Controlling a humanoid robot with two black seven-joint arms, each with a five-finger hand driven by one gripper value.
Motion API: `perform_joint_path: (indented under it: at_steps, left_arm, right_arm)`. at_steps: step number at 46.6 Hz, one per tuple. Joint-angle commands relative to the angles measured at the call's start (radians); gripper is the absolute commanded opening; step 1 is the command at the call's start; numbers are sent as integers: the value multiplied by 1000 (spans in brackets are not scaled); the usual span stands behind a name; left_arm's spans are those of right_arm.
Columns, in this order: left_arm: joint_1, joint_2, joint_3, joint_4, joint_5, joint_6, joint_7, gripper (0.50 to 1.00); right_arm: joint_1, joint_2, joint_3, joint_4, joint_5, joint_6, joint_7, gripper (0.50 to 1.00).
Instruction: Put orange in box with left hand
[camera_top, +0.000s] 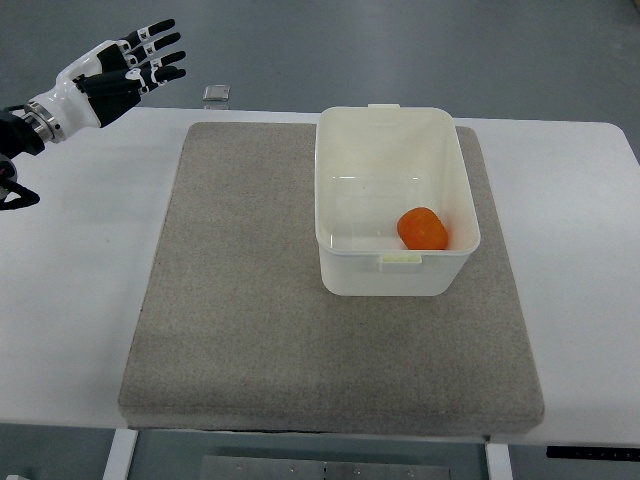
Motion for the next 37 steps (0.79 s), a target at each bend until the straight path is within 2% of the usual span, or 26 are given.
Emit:
perform_joint_path:
  at_steps: [1,13,37]
  left_arm:
    - [0,-2,-1,10,-38,0,4,1000]
    - [0,-21,-4,12,-64,0,37,999]
    - [6,-21,-7,12,-122,0,39,1000]
  right_arm:
    - [0,0,0,0,0,0,0,926]
    - [0,0,0,0,0,0,0,926]
    - [0,0,0,0,0,0,0,926]
